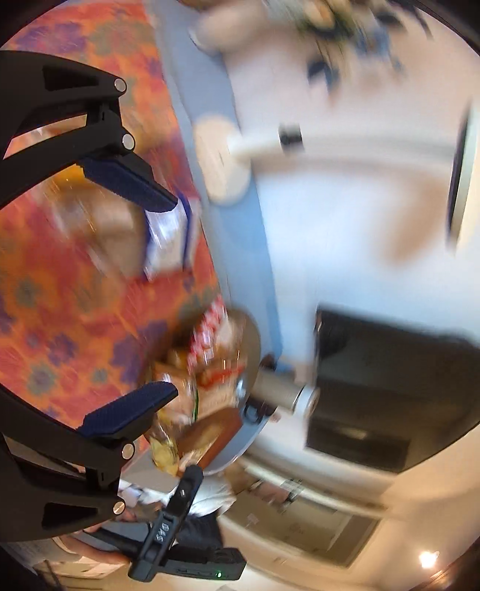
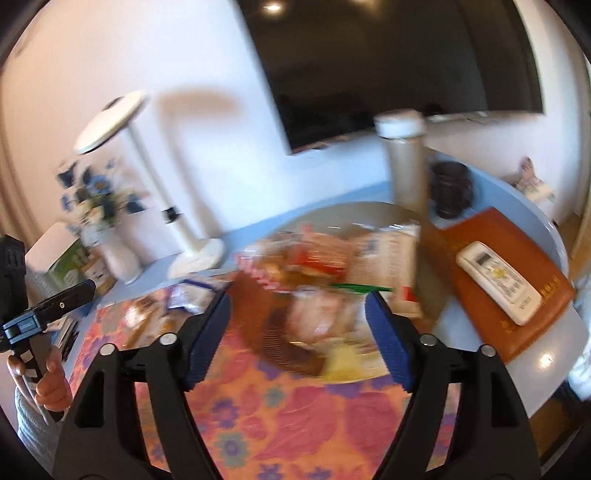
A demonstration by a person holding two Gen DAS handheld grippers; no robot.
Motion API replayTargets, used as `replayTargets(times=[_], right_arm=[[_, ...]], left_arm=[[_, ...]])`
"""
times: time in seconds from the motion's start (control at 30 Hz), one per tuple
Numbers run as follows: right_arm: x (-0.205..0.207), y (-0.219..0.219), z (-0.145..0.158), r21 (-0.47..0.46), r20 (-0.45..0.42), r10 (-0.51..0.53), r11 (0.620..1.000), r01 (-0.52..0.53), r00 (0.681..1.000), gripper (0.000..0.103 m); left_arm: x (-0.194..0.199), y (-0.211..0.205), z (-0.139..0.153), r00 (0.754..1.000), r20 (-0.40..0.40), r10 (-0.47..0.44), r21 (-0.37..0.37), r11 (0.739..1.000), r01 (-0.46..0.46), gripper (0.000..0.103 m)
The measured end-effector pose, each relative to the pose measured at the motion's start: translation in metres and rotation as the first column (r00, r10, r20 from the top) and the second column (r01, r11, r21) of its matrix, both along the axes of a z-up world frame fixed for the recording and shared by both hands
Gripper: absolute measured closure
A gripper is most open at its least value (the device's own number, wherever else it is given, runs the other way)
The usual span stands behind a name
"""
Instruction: Organize snacks
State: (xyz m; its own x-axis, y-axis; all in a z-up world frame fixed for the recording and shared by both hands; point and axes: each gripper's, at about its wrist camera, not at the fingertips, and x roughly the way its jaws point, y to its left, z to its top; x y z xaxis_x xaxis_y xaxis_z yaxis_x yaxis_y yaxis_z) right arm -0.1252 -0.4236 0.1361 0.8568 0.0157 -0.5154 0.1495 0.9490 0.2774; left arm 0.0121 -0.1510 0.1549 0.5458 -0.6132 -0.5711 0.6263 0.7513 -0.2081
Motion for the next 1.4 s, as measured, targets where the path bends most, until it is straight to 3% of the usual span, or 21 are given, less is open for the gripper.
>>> replayTargets(times=[0.17, 0.27, 0.37, 0.5, 0.6, 0.73, 0.9, 1.27, 1.3, 1.4], right_arm=[[0.015, 0.07, 0.0, -0.096, 0.004, 0.133, 0.987, -0.132, 0.991, 0.015], [0.034, 0.107, -0.018, -0.109, -0.025, 0.192, 0.975, -0.194, 0.981, 0.013], [0.056, 0.135, -0.047, -0.103, -0.067, 0.224, 0.968, -0.231, 0.972, 0.012], [0.078, 0.155, -0.078, -0.08, -0.11, 0.238, 0.966, -0.247, 0.965, 0.012], [0.085, 0.159, -0.098, -0.071, -0.136, 0.229, 0.968, -0.24, 0.964, 0.01], [0.085, 0.161, -0.1, -0.101, -0.138, 0.209, 0.969, -0.224, 0.968, 0.005], [0.084, 0.167, -0.102, -0.136, -0.149, 0.201, 0.966, -0.221, 0.968, 0.003], [0.088, 0.159, -0.106, -0.093, -0.176, 0.183, 0.975, -0.201, 0.967, 0.003], [0.089, 0.159, -0.106, -0.094, -0.179, 0.184, 0.975, -0.203, 0.966, 0.003], [0.091, 0.158, -0.107, -0.088, -0.192, 0.189, 0.974, -0.209, 0.963, 0.003]], left_arm=[[-0.01, 0.093, -0.002, 0.981, 0.015, 0.193, -0.022, 0.981, -0.193, 0.009], [-0.009, 0.145, -0.02, 0.953, -0.009, 0.303, -0.008, 0.953, -0.303, 0.009], [0.0, 0.183, -0.054, 0.91, -0.072, 0.408, 0.025, 0.913, -0.408, 0.009], [0.016, 0.198, -0.104, 0.874, -0.132, 0.468, 0.115, 0.883, -0.455, 0.009], [0.021, 0.201, -0.132, 0.861, -0.177, 0.476, 0.127, 0.879, -0.46, 0.01], [0.019, 0.203, -0.131, 0.878, -0.147, 0.455, 0.089, 0.891, -0.446, 0.009], [0.015, 0.198, -0.134, 0.889, -0.136, 0.437, 0.107, 0.899, -0.425, 0.009], [0.018, 0.195, -0.135, 0.883, -0.144, 0.447, 0.133, 0.893, -0.43, 0.009], [0.019, 0.192, -0.135, 0.88, -0.146, 0.452, 0.152, 0.889, -0.431, 0.011], [0.023, 0.178, -0.136, 0.892, -0.193, 0.41, 0.203, 0.906, -0.372, 0.037]])
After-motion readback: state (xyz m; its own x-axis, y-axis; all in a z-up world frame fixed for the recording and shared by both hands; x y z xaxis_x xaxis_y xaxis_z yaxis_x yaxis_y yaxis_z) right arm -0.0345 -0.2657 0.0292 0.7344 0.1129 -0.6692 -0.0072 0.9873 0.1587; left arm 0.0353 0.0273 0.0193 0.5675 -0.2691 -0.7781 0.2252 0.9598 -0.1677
